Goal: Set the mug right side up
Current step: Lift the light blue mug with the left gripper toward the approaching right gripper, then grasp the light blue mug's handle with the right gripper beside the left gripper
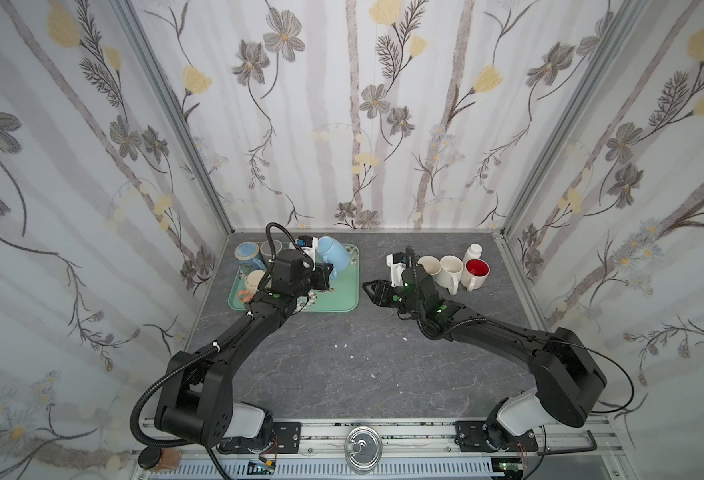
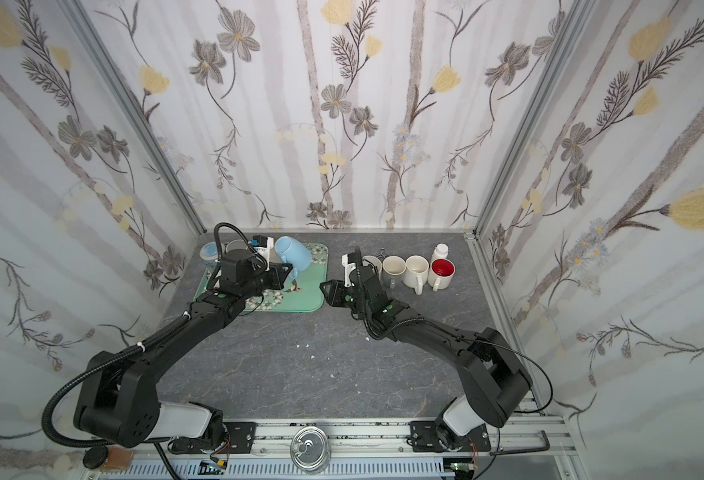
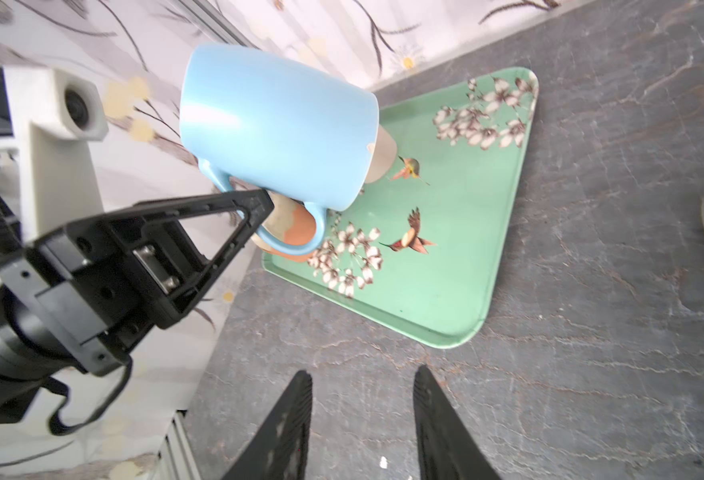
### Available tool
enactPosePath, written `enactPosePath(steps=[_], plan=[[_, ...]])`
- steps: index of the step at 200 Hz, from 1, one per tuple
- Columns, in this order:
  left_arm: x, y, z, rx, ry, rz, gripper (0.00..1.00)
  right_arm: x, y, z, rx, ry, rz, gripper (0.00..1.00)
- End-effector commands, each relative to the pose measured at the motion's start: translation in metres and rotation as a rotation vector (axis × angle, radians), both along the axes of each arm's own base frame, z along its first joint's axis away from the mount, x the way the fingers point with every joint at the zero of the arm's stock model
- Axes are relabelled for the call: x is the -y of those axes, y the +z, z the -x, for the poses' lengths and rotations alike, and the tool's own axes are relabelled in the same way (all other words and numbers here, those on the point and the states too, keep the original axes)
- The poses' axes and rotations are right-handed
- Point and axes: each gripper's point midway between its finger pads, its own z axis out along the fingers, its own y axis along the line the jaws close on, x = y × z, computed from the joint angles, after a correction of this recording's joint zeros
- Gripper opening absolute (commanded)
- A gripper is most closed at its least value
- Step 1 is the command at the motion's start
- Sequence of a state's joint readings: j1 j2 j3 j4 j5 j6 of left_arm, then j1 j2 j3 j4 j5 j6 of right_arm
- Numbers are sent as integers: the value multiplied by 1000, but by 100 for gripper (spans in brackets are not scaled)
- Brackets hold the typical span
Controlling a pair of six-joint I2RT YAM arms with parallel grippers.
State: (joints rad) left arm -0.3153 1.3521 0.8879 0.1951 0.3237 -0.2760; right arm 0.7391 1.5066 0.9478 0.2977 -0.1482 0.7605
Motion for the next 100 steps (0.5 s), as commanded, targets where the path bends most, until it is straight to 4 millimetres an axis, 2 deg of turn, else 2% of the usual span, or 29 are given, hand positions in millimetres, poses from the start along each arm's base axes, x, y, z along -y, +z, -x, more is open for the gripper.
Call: enactPosePath(steps=[1, 13, 16, 24, 49, 70, 100], plan=[[9, 79, 9, 247, -58, 187, 0, -6, 42, 6, 70, 43, -153, 42], [10, 93, 15, 288, -72, 240, 0, -6, 57, 10, 96, 66, -211, 42], [8, 104, 22, 316, -77, 259, 0, -6, 61, 12, 104, 75, -226, 42], [8, 116, 28, 343, -92, 297, 0, -8, 71, 15, 122, 95, -262, 43], [12, 139, 43, 382, -143, 413, 0, -13, 95, 24, 162, 161, -351, 43], [13, 150, 52, 391, -183, 521, 0, -14, 108, 28, 175, 192, -410, 44], [17, 156, 58, 380, -230, 606, 0, -17, 120, 28, 182, 221, -468, 44]])
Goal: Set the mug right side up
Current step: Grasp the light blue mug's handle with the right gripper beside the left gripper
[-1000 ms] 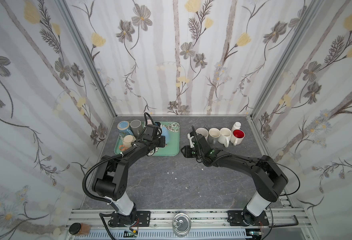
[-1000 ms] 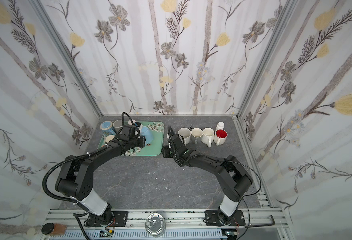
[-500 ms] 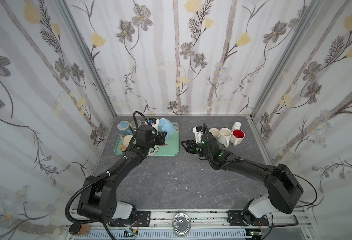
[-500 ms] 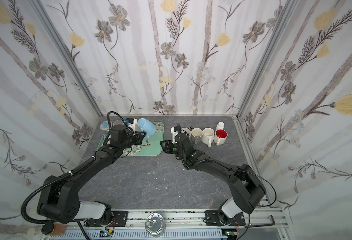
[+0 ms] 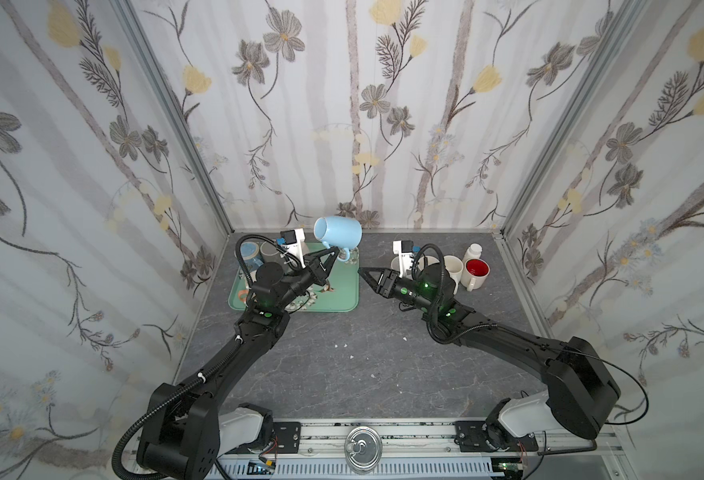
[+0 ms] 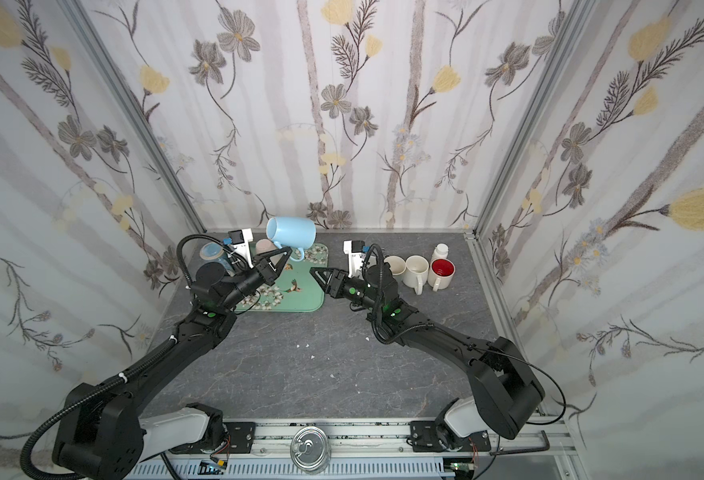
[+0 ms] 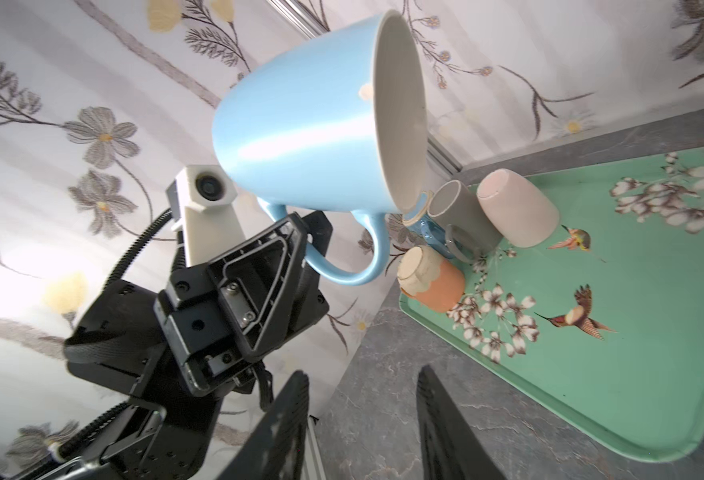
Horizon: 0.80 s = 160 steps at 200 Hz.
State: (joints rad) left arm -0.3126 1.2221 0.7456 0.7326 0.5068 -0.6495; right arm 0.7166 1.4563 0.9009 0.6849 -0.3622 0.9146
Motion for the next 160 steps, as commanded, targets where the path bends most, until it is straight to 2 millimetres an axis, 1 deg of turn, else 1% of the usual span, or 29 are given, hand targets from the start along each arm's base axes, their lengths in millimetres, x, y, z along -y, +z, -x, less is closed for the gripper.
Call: enactPosePath(steps=[1, 23, 50, 53, 57, 98, 124, 134, 136, 138, 160], plan=[[0, 47, 18, 139, -71, 144, 0, -3, 27, 6, 43, 53, -101, 44], [2, 50, 20, 140, -100, 179, 0, -7, 29, 5, 34, 65, -112, 44], [3, 58, 28, 160, -136, 222, 0, -9, 35, 3, 29, 87, -141, 44], [4, 52, 23, 143, -137, 221, 0, -9, 36, 3, 29, 89, -144, 44], [5, 51, 23, 139, -143, 224, 0, -9, 38, 3, 31, 92, -153, 44], [10, 54, 28, 145, -182, 244, 0, -10, 52, -6, 37, 112, -209, 45], [12, 53, 30, 141, -201, 240, 0, -13, 61, -12, 41, 128, -239, 45], [12, 53, 31, 142, -205, 246, 0, -13, 69, -11, 50, 137, -251, 44], [12, 53, 32, 142, -209, 247, 0, -17, 60, -15, 33, 136, -241, 44], [12, 53, 32, 141, -209, 249, 0, -18, 58, -16, 28, 138, -239, 45], [13, 55, 36, 143, -230, 262, 0, -23, 61, -19, 22, 160, -266, 44]])
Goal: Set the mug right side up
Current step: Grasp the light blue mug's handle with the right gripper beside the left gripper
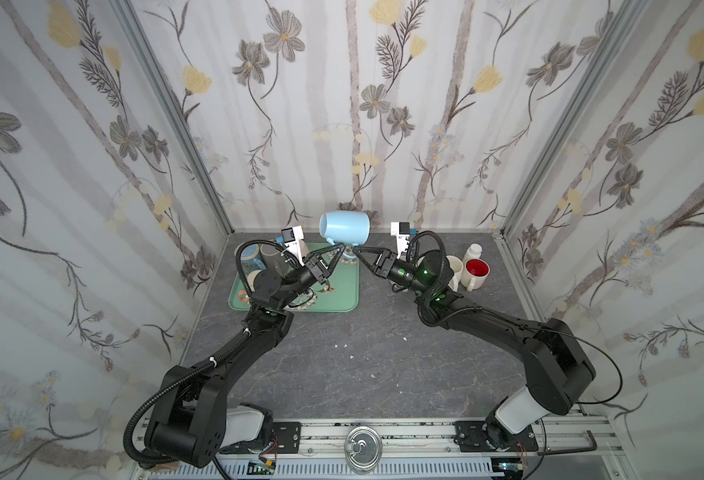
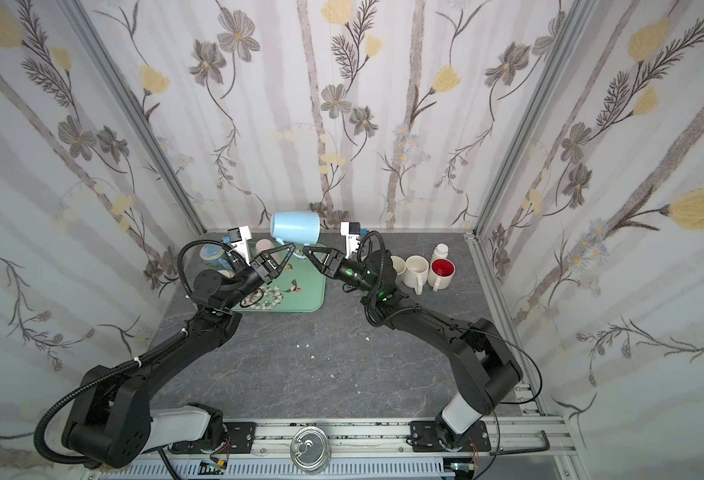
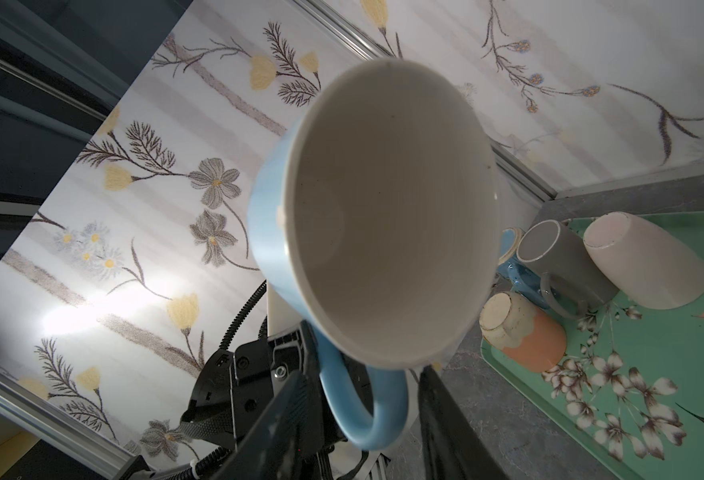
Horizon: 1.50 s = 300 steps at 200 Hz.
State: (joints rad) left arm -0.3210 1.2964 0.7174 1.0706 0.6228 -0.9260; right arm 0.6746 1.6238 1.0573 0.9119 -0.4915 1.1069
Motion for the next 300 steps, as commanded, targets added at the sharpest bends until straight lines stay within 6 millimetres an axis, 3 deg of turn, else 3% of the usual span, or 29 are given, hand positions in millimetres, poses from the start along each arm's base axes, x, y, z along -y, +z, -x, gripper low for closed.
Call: enactPosePath(steps=[1, 44, 91, 125, 166, 210, 300], plan=[[-2, 27, 17, 115, -33, 57, 0, -3, 15, 3, 20, 48, -64, 44], [1, 27, 21, 117, -61, 57, 0, -12, 23, 4, 13, 121, -128, 38], [5, 16, 15, 82, -73, 35, 0, -10, 24, 7, 30, 122, -141, 0], [7, 5, 12, 48, -75, 12, 0, -8, 23, 8, 41, 115, -138, 0], [9, -1, 11, 33, -76, -15, 19, -3, 22, 6, 50, 95, -136, 0], [10, -2, 9, 35, -74, -32, 31, 3, 22, 6, 61, 77, -134, 0], [13, -10, 7, 23, -70, -79, 40, 10, 23, 2, 81, 38, -108, 0]])
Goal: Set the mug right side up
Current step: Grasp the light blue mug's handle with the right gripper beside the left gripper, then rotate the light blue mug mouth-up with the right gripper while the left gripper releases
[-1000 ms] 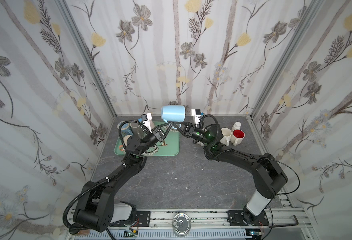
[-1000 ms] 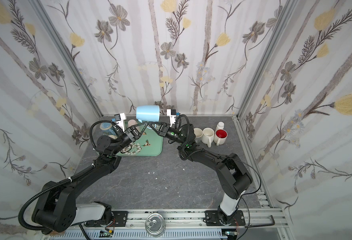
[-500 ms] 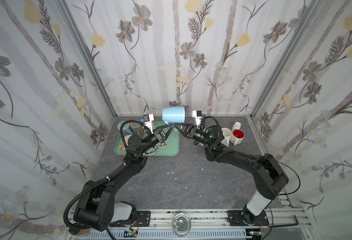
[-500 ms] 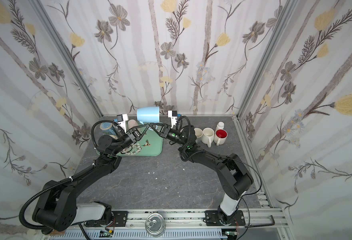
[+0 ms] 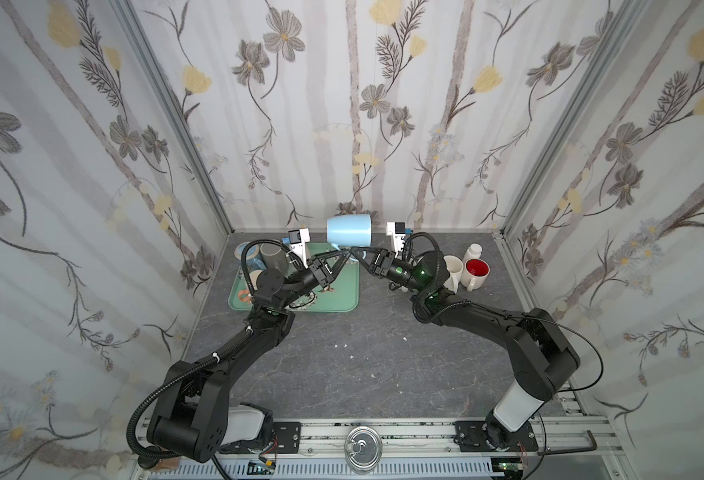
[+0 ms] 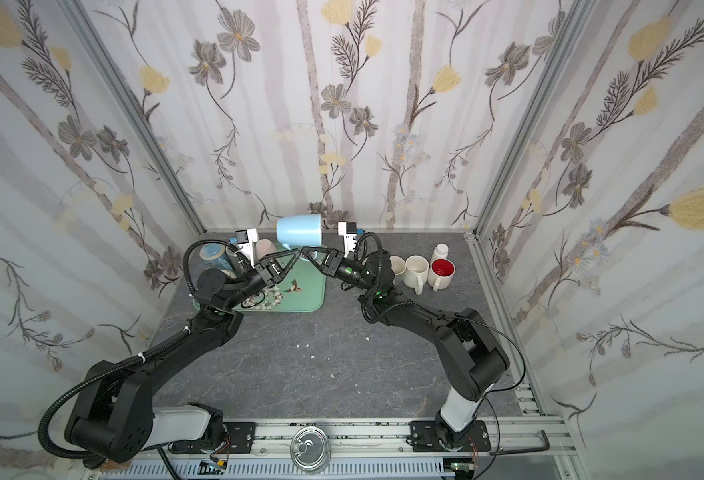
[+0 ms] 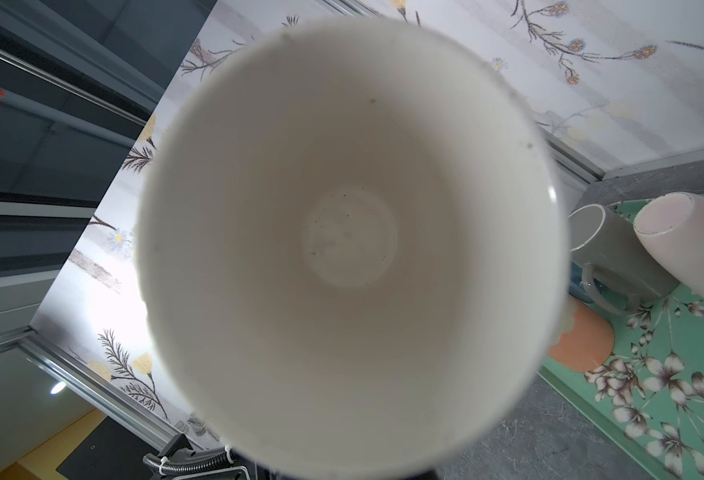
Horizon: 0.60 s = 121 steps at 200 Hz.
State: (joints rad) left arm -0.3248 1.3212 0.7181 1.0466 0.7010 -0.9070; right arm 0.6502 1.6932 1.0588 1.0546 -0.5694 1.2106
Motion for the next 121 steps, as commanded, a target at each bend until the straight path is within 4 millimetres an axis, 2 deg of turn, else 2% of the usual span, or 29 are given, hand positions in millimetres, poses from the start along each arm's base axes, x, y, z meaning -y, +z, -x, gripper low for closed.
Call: enactPosePath(steps=[1, 29, 39, 42, 51, 80, 121], plan=[[1, 6, 3, 45, 0, -26, 40, 12, 27, 4, 100, -43, -47, 0], [-1, 1, 1, 38, 26, -72, 43, 22, 25, -1, 107, -104, 5, 0], [-1, -2, 0, 33, 35, -87, 43, 24, 14, -6, 90, -128, 41, 0], [-2, -3, 0, 30, 39, -92, 43, 29, 23, -2, 107, -139, 34, 0], [-2, -7, -1, 21, 47, -107, 43, 34, 20, -4, 102, -166, 56, 0], [-3, -17, -4, -4, 64, -140, 44, 46, -3, -13, 68, -257, 185, 0], [-4, -34, -10, -50, 88, -189, 45, 74, -52, -18, 3, -406, 433, 0]])
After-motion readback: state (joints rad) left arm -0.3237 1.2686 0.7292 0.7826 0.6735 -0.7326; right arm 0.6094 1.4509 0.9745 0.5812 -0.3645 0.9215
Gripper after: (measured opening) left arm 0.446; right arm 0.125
